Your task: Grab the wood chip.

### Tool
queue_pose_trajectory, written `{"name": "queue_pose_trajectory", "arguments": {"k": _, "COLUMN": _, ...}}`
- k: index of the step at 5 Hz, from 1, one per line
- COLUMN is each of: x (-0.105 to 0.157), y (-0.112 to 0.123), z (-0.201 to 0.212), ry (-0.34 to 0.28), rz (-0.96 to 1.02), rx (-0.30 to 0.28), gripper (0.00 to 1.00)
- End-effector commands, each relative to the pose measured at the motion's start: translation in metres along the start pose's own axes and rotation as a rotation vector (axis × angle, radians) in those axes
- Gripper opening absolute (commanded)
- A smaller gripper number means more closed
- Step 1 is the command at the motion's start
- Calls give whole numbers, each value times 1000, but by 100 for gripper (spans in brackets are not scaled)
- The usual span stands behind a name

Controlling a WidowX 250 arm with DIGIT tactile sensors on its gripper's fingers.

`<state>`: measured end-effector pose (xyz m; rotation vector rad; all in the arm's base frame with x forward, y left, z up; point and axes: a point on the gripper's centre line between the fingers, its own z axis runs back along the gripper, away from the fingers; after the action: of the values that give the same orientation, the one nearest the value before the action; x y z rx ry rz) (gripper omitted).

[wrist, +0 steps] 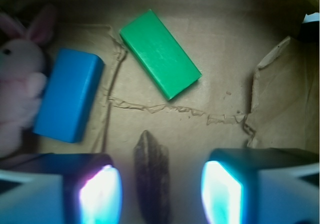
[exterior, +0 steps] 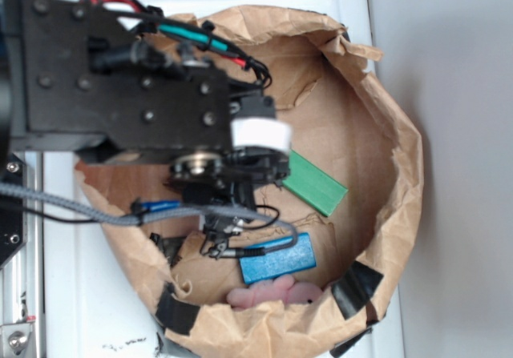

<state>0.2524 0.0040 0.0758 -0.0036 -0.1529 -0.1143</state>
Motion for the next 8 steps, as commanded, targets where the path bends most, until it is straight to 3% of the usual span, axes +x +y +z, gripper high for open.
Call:
{"name": "queue_pose_trajectory", "arguments": {"k": 1, "x": 6, "y": 10, "z": 9, "ry": -43, "rz": 21, "rx": 15, "gripper": 100}}
{"name": "queue_pose_trajectory", "arguments": {"k": 2, "x": 6, "y": 10, "z": 9, "ry": -43, "rz": 21, "rx": 15, "gripper": 100}}
{"name": "queue_pose_trajectory", "arguments": {"k": 6, "x": -7, "y": 20, "z": -54, "ry": 0, "rz": -73, "rx": 16, "gripper": 100}}
{"name": "queue_pose_trajectory", "arguments": {"k": 7, "x": -9, "y": 20, "z": -55, "ry": 38, "rz": -72, "rx": 28, "gripper": 100}}
{"name": "queue_pose_trajectory", "arguments": {"k": 8, "x": -14, "y": 19, "z": -58, "ry": 115, "rz": -58, "rx": 47, "gripper": 100}}
